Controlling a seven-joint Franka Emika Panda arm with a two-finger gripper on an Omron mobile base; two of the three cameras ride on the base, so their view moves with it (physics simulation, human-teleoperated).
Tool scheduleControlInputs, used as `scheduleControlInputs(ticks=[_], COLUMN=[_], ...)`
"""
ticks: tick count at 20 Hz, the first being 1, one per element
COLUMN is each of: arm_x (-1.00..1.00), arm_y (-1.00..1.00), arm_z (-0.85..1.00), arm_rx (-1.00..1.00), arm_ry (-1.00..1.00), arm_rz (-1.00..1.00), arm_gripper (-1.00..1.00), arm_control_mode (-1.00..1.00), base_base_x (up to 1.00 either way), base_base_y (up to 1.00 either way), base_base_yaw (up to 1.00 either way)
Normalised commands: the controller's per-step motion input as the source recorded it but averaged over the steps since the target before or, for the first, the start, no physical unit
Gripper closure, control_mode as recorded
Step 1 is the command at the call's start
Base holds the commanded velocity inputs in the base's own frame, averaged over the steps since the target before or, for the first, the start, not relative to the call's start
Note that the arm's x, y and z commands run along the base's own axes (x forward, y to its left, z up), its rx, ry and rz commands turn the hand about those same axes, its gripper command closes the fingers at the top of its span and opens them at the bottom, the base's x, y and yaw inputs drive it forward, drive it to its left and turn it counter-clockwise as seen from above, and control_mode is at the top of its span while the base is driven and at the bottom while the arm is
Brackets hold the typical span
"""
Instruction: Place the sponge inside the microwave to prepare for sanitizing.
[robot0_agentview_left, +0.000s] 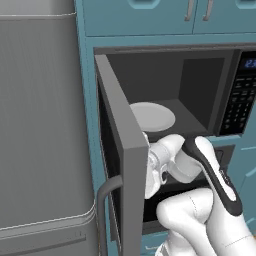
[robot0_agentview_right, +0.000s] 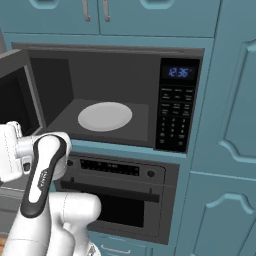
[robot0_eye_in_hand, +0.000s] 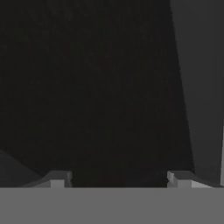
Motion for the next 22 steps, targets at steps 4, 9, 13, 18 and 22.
scheduleControlInputs(ticks=[4,9,13,18,22], arm_x=[0.00,0.01,0.33,-0.06,-0.47], arm_y=[-0.12,-0.85,-0.99,-0.55,-0.14], arm_z=[-0.19,-0.09,-0.28,-0.20,-0.62], arm_rx=[0.00,0.00,0.00,-0.20,-0.71], arm_ry=[-0.01,0.00,-0.03,-0.56,-0.60], arm_rz=[-0.12,-0.09,-0.02,0.00,0.00], arm_gripper=[-1.00,-1.00,-1.00,-1.00,-1.00], arm_control_mode=[-1.00,-1.00,-1.00,-1.00,-1.00], base_base_x=[0.00,0.00,0.00,0.00,0.00], base_base_y=[0.00,0.00,0.00,0.00,0.00], base_base_yaw=[0.00,0.00,0.00,0.00,0.00])
